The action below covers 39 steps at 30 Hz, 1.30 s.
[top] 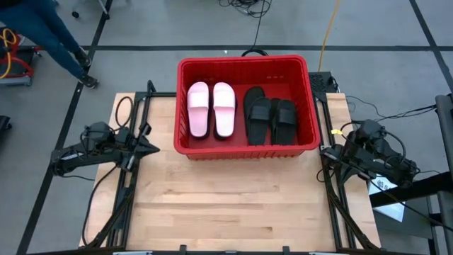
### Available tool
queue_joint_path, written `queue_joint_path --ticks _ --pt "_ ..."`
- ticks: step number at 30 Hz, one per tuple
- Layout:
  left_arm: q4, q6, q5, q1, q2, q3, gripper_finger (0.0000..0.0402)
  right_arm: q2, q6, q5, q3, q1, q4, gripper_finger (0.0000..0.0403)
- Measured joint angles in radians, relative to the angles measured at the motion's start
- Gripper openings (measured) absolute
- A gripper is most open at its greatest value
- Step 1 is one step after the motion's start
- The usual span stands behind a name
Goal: Pick and place slides into bin
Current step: Return to Home Position
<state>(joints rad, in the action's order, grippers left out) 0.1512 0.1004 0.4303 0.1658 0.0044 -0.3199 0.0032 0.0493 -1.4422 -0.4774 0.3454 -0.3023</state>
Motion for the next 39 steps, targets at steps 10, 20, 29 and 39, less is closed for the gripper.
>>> queue_joint_path --ticks 10,20,29,39 --pt "-0.055 0.004 0.043 0.000 0.000 0.031 0.0002 0.002 0.041 0.021 0.000 0.000 0.074 0.0000" --pt "-0.059 0.014 0.044 0.000 0.000 0.047 0.0014 0.003 -0.479 0.346 0.242 0.000 0.728 0.0000" --pt "-0.058 0.016 0.110 -0.001 0.000 0.047 0.0011 0.006 -0.901 0.273 0.445 -0.074 1.347 0.0000" --pt "-0.051 -0.028 0.122 -0.044 0.000 0.060 0.0011 0.007 -0.766 0.180 0.462 -0.163 1.166 0.0000"
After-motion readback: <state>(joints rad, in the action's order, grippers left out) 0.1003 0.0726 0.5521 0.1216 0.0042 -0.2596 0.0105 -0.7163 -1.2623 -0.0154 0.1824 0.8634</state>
